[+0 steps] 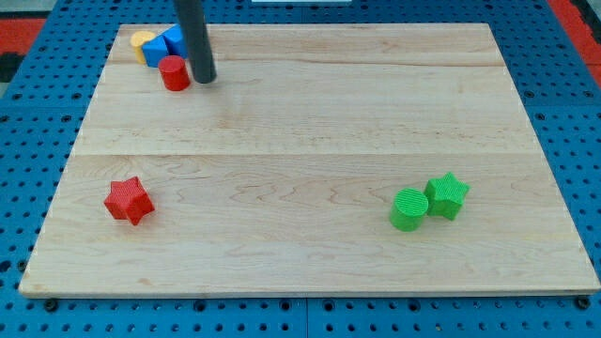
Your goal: Push red circle into group of blocks
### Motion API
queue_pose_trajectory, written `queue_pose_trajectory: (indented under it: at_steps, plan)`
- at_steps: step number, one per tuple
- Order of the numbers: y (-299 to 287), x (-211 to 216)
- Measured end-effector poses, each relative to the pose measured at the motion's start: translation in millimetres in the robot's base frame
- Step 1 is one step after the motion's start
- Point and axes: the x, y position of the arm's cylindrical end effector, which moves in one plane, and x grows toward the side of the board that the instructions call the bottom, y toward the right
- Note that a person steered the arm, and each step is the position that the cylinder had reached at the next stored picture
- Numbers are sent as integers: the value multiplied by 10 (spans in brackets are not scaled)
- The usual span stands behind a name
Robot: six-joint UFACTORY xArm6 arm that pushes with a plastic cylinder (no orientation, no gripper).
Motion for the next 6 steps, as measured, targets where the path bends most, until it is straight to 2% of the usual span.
queue_pose_trajectory:
  at_steps: [1, 2, 3, 4, 5, 6]
  plan:
    - [-114, 503]
    - [-596, 648]
    - [-610, 177]
    - [-804, 60]
    - [-436, 283]
    - [278, 913]
